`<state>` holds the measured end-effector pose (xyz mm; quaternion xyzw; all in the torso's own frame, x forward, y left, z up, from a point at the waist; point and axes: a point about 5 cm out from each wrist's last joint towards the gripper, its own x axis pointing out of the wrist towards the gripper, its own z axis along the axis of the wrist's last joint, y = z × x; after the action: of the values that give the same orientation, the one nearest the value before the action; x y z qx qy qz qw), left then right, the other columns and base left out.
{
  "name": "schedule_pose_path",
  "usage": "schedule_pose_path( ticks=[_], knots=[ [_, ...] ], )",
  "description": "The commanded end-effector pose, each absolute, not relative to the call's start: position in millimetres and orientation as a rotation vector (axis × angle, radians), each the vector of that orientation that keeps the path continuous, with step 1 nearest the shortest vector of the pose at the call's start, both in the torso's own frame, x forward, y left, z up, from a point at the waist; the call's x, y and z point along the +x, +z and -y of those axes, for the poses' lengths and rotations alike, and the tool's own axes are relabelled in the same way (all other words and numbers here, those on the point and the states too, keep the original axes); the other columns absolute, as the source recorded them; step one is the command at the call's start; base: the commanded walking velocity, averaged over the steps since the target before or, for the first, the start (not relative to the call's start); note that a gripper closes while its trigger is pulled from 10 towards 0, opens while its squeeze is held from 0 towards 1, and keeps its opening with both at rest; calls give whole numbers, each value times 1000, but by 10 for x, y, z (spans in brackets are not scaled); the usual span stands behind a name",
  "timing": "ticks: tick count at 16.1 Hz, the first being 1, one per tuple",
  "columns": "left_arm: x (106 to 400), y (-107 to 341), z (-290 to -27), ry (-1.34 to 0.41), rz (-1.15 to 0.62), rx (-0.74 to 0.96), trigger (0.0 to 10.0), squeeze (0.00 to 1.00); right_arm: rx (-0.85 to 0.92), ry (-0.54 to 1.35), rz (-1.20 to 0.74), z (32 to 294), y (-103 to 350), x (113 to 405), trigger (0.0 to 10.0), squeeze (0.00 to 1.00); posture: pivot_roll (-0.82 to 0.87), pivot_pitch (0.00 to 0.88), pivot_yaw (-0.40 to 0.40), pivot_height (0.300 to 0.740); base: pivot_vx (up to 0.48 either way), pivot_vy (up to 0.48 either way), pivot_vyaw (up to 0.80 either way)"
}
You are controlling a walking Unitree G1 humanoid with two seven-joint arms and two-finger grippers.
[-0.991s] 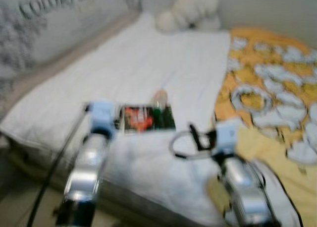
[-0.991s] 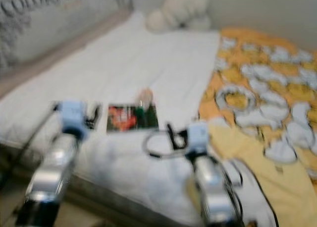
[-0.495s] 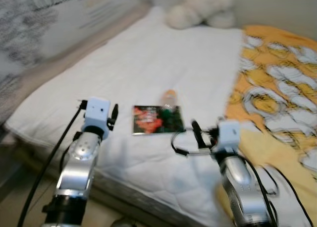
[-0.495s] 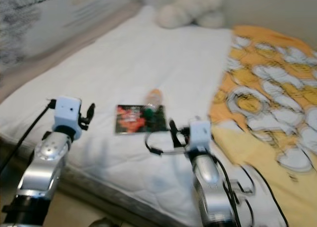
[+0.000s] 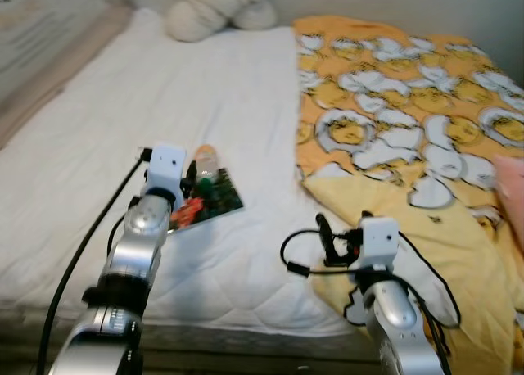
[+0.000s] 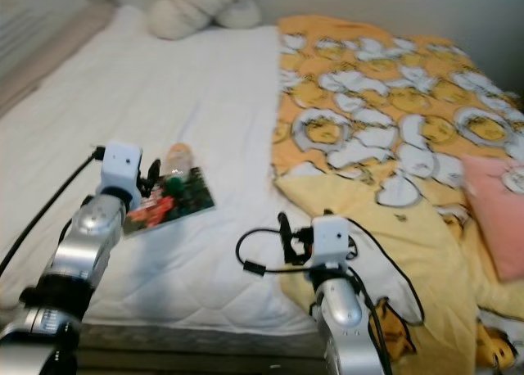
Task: Clean up the room
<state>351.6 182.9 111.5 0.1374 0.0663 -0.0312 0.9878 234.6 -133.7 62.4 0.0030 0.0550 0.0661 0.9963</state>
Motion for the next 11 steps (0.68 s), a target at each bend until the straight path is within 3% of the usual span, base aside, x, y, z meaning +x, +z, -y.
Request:
schedule_pose_path(
  ticks=[1,4,10,11],
  knots=[
    [3567,1168,-1806,-83,-112,290,10000,0,2,135,-91,1328,687,2344,10000,0,-7,0,18,740,0,461,-775],
    [3751,1193,-1680,-123,-146,329,10000,0,1,115,-115,1345,661,2210,10000,0,-47,0,30,740,167,369,-773],
    [3852,1162,-1492,-173,-226,401,10000,0,5,89,-161,1360,647,1953,10000,0,-123,0,50,740,0,0,-774],
    [3849,1141,-1459,-171,-239,424,10000,0,11,83,-160,1364,661,1899,10000,0,-134,0,52,740,0,0,0]
  ],
)
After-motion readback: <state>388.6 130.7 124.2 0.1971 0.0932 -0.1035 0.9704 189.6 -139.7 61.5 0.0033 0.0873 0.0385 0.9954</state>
